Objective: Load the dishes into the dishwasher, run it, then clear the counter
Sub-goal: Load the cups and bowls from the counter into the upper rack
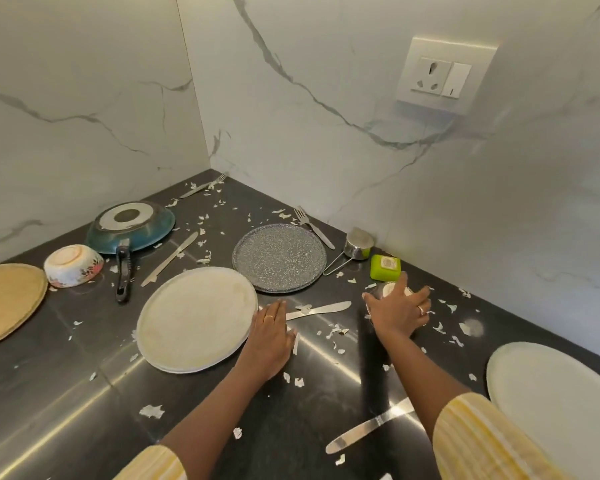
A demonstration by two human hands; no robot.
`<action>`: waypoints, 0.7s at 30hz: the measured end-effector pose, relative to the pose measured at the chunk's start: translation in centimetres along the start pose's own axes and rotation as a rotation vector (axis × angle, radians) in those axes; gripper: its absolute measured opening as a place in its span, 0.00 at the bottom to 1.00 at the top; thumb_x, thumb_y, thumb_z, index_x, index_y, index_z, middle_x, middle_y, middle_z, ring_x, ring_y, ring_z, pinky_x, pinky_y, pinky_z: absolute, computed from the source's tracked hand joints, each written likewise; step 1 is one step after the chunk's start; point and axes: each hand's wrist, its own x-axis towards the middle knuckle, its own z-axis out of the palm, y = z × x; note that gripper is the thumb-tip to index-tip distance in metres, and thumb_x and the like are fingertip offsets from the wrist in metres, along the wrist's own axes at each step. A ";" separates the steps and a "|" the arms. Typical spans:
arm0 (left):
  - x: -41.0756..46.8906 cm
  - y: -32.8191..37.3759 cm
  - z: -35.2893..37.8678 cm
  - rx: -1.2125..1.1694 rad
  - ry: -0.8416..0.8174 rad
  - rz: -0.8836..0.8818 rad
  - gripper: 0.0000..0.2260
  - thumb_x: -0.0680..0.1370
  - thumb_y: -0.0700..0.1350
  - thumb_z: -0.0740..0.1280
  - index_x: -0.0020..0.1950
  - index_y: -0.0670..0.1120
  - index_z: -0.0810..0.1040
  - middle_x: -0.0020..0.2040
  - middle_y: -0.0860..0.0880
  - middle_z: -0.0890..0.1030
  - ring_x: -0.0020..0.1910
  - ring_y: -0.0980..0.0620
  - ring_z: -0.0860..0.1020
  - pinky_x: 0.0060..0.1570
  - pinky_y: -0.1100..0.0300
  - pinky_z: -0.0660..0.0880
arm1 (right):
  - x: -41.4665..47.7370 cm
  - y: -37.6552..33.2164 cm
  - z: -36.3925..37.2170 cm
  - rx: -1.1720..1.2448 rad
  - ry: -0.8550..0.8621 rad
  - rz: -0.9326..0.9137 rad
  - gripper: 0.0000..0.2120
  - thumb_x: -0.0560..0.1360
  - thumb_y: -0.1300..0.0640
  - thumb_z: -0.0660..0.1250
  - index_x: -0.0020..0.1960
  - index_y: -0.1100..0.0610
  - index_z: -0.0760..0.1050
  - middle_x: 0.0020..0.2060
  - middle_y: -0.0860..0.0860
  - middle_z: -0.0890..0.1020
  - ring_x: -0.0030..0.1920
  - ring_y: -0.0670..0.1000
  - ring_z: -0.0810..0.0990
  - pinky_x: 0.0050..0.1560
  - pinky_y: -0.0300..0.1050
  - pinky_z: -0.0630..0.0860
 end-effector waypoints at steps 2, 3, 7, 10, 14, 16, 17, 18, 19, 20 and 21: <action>0.7 -0.4 0.2 -0.005 0.009 -0.012 0.26 0.82 0.50 0.53 0.77 0.44 0.49 0.77 0.47 0.52 0.76 0.51 0.49 0.73 0.55 0.43 | 0.5 0.1 0.6 0.120 0.010 0.103 0.49 0.64 0.44 0.76 0.75 0.51 0.50 0.73 0.64 0.52 0.72 0.67 0.54 0.70 0.62 0.54; 0.9 -0.6 0.4 -0.003 0.015 -0.014 0.26 0.82 0.50 0.53 0.76 0.44 0.50 0.77 0.47 0.53 0.76 0.51 0.50 0.73 0.55 0.44 | 0.6 0.2 1.0 0.185 0.019 0.147 0.52 0.62 0.45 0.77 0.75 0.53 0.48 0.72 0.64 0.54 0.71 0.66 0.56 0.70 0.61 0.55; 1.1 -1.1 1.0 -0.011 0.024 0.003 0.26 0.81 0.50 0.54 0.76 0.43 0.51 0.76 0.47 0.54 0.75 0.51 0.50 0.73 0.56 0.44 | 0.5 0.8 1.9 0.338 0.054 0.236 0.54 0.60 0.49 0.79 0.74 0.61 0.50 0.69 0.63 0.62 0.69 0.64 0.61 0.69 0.58 0.58; 1.1 -1.2 0.8 -0.030 0.025 0.001 0.26 0.81 0.49 0.54 0.76 0.44 0.50 0.77 0.48 0.54 0.75 0.51 0.50 0.73 0.55 0.44 | -0.1 0.1 1.8 0.455 0.086 0.216 0.52 0.57 0.46 0.80 0.70 0.62 0.56 0.65 0.61 0.69 0.66 0.62 0.67 0.67 0.58 0.63; 0.8 -2.8 -0.9 -0.065 0.067 -0.018 0.26 0.81 0.49 0.55 0.76 0.44 0.51 0.76 0.47 0.54 0.75 0.51 0.50 0.73 0.52 0.45 | -1.8 -3.5 1.6 0.847 -0.065 0.237 0.44 0.58 0.43 0.79 0.64 0.61 0.63 0.55 0.57 0.75 0.54 0.58 0.76 0.56 0.55 0.74; 0.6 -4.2 -2.2 -0.052 0.106 -0.042 0.26 0.81 0.48 0.55 0.76 0.43 0.51 0.76 0.47 0.54 0.75 0.51 0.51 0.73 0.52 0.45 | -2.9 -6.4 1.4 1.215 -0.282 0.340 0.37 0.60 0.43 0.77 0.60 0.60 0.69 0.51 0.55 0.76 0.49 0.54 0.76 0.45 0.49 0.75; 0.5 -5.1 -3.0 -0.042 0.120 -0.058 0.26 0.81 0.48 0.55 0.76 0.43 0.50 0.76 0.47 0.54 0.75 0.51 0.51 0.73 0.53 0.44 | -3.7 -8.0 1.3 1.362 -0.433 0.397 0.31 0.60 0.42 0.75 0.56 0.57 0.73 0.50 0.54 0.77 0.49 0.53 0.75 0.42 0.46 0.74; 0.3 -6.1 -3.7 -0.033 0.128 -0.077 0.26 0.81 0.48 0.55 0.76 0.44 0.50 0.76 0.47 0.53 0.75 0.50 0.51 0.73 0.53 0.44 | -4.6 -9.5 1.3 1.447 -0.567 0.440 0.26 0.59 0.40 0.74 0.52 0.52 0.74 0.50 0.54 0.77 0.49 0.53 0.75 0.42 0.45 0.73; 0.1 -7.3 -4.4 -0.026 0.132 -0.098 0.26 0.81 0.48 0.55 0.76 0.44 0.50 0.76 0.47 0.54 0.75 0.50 0.52 0.73 0.52 0.45 | -5.5 -10.9 1.4 1.476 -0.665 0.457 0.24 0.58 0.39 0.73 0.49 0.50 0.75 0.50 0.54 0.76 0.50 0.54 0.73 0.42 0.46 0.73; -0.1 -8.7 -5.1 -0.023 0.139 -0.121 0.26 0.81 0.48 0.56 0.76 0.44 0.50 0.76 0.47 0.54 0.75 0.49 0.52 0.73 0.52 0.45 | -6.6 -12.1 1.7 1.486 -0.737 0.462 0.23 0.58 0.38 0.72 0.48 0.48 0.75 0.50 0.55 0.76 0.50 0.56 0.73 0.43 0.47 0.73; -0.4 -10.1 -5.9 -0.024 0.151 -0.143 0.27 0.81 0.49 0.57 0.76 0.44 0.51 0.76 0.46 0.55 0.75 0.49 0.53 0.73 0.51 0.45 | -7.6 -13.2 2.1 1.499 -0.791 0.460 0.22 0.59 0.38 0.71 0.48 0.48 0.75 0.50 0.56 0.75 0.50 0.57 0.72 0.44 0.48 0.73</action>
